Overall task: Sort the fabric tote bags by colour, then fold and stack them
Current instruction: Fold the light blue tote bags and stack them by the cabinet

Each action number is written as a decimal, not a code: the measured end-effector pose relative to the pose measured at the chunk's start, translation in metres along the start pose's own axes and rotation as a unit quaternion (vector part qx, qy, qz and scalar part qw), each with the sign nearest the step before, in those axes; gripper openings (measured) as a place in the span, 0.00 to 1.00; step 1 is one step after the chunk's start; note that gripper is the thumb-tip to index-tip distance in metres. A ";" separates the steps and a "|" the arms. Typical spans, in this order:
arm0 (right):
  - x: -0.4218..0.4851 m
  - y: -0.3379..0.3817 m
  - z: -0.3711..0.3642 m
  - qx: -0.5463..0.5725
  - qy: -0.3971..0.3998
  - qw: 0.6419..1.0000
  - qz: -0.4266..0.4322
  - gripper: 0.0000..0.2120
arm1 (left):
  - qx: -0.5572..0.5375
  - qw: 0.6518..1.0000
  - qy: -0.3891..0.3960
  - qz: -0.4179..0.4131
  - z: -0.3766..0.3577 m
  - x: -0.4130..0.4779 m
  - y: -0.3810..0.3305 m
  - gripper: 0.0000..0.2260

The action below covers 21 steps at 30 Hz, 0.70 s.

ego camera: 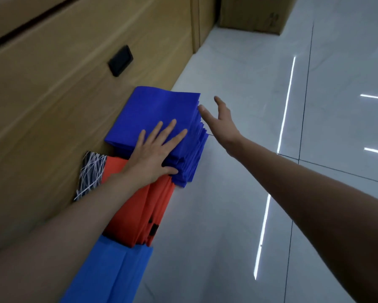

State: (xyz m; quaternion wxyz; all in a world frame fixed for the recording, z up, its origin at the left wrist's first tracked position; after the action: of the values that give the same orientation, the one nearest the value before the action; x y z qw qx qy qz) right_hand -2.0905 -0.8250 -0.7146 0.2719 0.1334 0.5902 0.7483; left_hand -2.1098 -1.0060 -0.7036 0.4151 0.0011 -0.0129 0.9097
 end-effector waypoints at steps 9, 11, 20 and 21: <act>0.059 0.004 -0.045 0.048 0.061 0.995 -0.063 0.21 | -0.020 1.000 -0.011 -0.016 -0.014 0.024 0.010 0.41; 0.060 0.000 -0.044 -0.007 0.060 0.997 -0.053 0.15 | -0.031 0.999 -0.007 0.000 -0.019 0.022 0.013 0.39; 0.025 -0.057 -0.038 0.164 -0.051 0.978 -0.117 0.31 | -0.154 0.984 -0.039 0.080 -0.030 0.014 0.014 0.38; 0.010 -0.075 -0.042 0.171 -0.063 0.972 -0.150 0.33 | -0.173 0.977 -0.064 0.105 -0.028 0.013 0.015 0.36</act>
State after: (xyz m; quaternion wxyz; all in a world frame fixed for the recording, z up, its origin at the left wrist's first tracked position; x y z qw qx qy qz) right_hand -2.1020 -0.8420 -0.7990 0.3907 0.1354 0.7045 0.5768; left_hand -2.1298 -1.0054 -0.7319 0.3099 -0.0142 -0.1963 0.9302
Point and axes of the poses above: each hand's wrist, its own x-axis towards the middle knuckle, its own z-axis out of the back of the hand, y = z × x, the point moved 5 cm from there along x, towards the middle knuckle, and after that the axes turned 9 degrees about -y, right-handed, at the moved point
